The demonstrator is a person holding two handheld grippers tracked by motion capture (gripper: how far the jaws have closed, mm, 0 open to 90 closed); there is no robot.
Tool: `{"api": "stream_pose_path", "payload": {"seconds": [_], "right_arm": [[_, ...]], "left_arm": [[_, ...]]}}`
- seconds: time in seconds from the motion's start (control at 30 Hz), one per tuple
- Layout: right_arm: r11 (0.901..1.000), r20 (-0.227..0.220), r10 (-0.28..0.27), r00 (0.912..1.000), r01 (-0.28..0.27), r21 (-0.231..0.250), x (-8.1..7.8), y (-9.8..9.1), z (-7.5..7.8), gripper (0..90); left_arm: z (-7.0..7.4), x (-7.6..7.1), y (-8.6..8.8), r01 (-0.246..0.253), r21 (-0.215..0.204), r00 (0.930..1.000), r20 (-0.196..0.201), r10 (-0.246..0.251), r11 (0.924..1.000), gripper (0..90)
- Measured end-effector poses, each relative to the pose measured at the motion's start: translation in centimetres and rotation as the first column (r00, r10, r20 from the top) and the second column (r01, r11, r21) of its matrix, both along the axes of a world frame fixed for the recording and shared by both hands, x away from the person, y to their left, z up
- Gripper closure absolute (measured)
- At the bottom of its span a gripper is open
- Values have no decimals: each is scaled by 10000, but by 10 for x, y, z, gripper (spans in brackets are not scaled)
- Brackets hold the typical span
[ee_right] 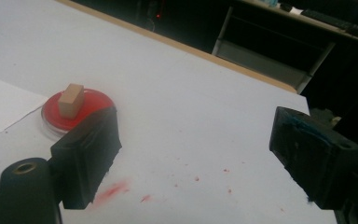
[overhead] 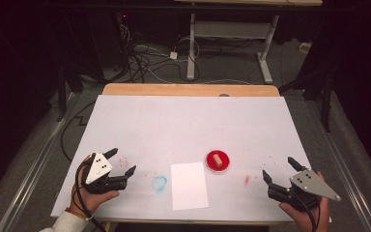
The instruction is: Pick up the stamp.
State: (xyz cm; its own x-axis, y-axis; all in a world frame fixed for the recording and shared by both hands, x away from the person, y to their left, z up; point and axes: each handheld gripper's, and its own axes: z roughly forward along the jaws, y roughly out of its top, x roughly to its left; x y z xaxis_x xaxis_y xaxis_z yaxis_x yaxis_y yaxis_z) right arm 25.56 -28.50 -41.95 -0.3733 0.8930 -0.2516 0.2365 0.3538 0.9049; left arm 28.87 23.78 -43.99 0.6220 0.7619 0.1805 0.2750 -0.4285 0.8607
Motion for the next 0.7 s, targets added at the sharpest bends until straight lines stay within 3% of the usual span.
{"api": "stream_pose_path", "payload": {"seconds": [0.1, 0.3, 0.47, 0.57, 0.7], "right_arm": [[10000, -123, 66, 9999, -66, -8, 4, 0, -1, 160], [9996, -216, 201, 9996, -197, 195, 10, 0, 3, 159], [9985, -180, 459, 9988, -453, 319, 26, 3, 13, 162], [9960, -251, 800, 9965, -789, 428, 32, 6, 16, 164], [9918, -352, 1271, 9913, -1266, 168, 42, 17, 19, 202]], "left_arm": [[-2, 1, 0, 100, 303, 9999, 118, -104, 9995, 179], [-7, -2, 1, 11, 373, 9998, -194, -4, 9993, 179], [-11, -3, 1, 12, 620, 9994, -335, 9, 9981, 181], [-11, -2, 0, 67, 710, 9997, -223, -51, 9975, 181], [-12, -1, -2, 160, 908, 9995, -282, -135, 9957, 184]]}}
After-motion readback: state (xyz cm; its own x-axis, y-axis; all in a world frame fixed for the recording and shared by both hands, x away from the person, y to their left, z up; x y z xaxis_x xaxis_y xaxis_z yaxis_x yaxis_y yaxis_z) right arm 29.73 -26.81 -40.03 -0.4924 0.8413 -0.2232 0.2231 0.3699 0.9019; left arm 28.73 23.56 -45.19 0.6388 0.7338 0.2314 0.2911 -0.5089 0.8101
